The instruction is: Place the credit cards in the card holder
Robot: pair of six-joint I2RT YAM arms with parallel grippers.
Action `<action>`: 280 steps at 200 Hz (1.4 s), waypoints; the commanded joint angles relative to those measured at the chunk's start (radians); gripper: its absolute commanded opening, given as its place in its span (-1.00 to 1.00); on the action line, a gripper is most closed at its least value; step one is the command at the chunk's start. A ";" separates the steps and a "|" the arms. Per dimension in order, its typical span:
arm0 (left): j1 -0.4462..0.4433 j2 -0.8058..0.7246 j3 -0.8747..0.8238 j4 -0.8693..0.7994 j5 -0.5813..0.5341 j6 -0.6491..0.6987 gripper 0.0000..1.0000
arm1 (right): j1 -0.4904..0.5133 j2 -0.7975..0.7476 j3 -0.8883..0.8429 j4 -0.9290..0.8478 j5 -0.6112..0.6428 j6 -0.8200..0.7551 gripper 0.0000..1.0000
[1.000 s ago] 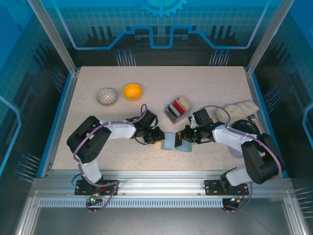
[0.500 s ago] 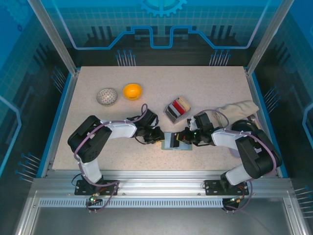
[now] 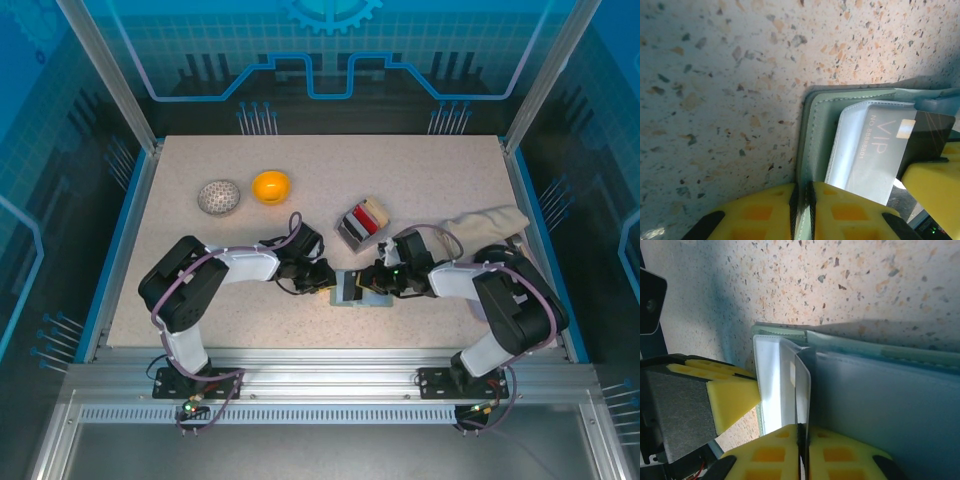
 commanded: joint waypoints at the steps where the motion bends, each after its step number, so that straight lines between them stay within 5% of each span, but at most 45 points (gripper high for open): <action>1: -0.028 0.053 0.001 -0.039 -0.017 0.004 -0.64 | 0.024 0.038 0.031 -0.025 0.007 0.002 -0.73; 69: -0.028 0.043 -0.003 -0.036 -0.021 0.006 -0.65 | 0.012 -0.049 0.086 -0.292 0.106 -0.112 -0.46; 126: -0.028 0.055 0.004 -0.027 -0.007 0.009 -0.65 | 0.021 0.039 0.125 -0.250 0.075 -0.099 -0.66; 217: -0.027 0.044 0.003 -0.031 -0.014 0.008 -0.65 | 0.058 0.100 0.201 -0.254 0.019 -0.103 -0.72; 280: -0.028 -0.036 -0.014 -0.069 -0.089 0.010 -0.53 | 0.000 -0.108 0.369 -0.621 0.230 -0.300 -0.40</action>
